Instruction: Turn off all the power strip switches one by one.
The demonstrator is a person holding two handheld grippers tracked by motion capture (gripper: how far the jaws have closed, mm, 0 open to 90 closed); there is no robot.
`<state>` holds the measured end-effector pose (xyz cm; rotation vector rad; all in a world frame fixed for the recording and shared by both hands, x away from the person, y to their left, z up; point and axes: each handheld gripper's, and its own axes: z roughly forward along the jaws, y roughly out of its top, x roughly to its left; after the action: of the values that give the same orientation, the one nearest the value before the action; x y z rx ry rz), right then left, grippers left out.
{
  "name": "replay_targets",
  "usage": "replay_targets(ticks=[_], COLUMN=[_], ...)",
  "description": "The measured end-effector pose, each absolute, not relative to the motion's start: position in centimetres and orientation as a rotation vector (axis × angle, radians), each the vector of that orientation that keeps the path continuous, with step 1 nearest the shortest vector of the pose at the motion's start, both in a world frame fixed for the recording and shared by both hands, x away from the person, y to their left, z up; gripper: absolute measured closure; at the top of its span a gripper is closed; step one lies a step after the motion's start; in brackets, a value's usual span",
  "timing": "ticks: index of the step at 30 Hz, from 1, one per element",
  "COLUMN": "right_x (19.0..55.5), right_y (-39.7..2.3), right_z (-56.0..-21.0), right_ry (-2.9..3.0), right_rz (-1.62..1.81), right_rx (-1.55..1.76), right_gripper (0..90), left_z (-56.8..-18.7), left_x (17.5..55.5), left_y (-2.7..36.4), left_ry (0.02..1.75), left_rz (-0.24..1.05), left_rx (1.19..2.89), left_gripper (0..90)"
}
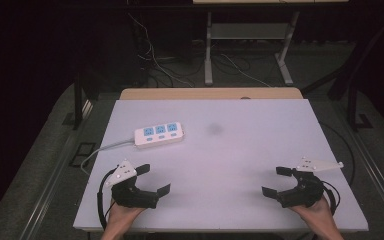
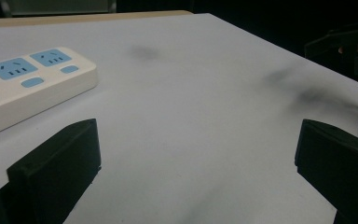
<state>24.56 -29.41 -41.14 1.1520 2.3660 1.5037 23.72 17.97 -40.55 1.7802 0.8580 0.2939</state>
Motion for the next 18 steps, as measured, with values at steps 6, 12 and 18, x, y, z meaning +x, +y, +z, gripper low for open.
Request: replay_targets(ticks=[6,12,18], right_x=[24.63,24.65,24.73], right_y=[-29.41,-29.48,-29.49], right_z=[-41.22,-41.31,-41.49], right_ry=[2.381,2.388,2.398], right_rz=[1.499,1.486,1.459], right_rx=[1.165,1.185,1.203], right_gripper=[0.5,0.5,0.5], left_z=[-40.60,-40.60,-40.45], left_x=[23.79,23.85,23.88], left_y=[17.85,17.96,18.01], left_ry=[0.847,0.854,0.856], left_rz=[0.286,0.281,0.269], left_rx=[1.803,1.805,1.814], left_gripper=[0.0,0.0,0.0])
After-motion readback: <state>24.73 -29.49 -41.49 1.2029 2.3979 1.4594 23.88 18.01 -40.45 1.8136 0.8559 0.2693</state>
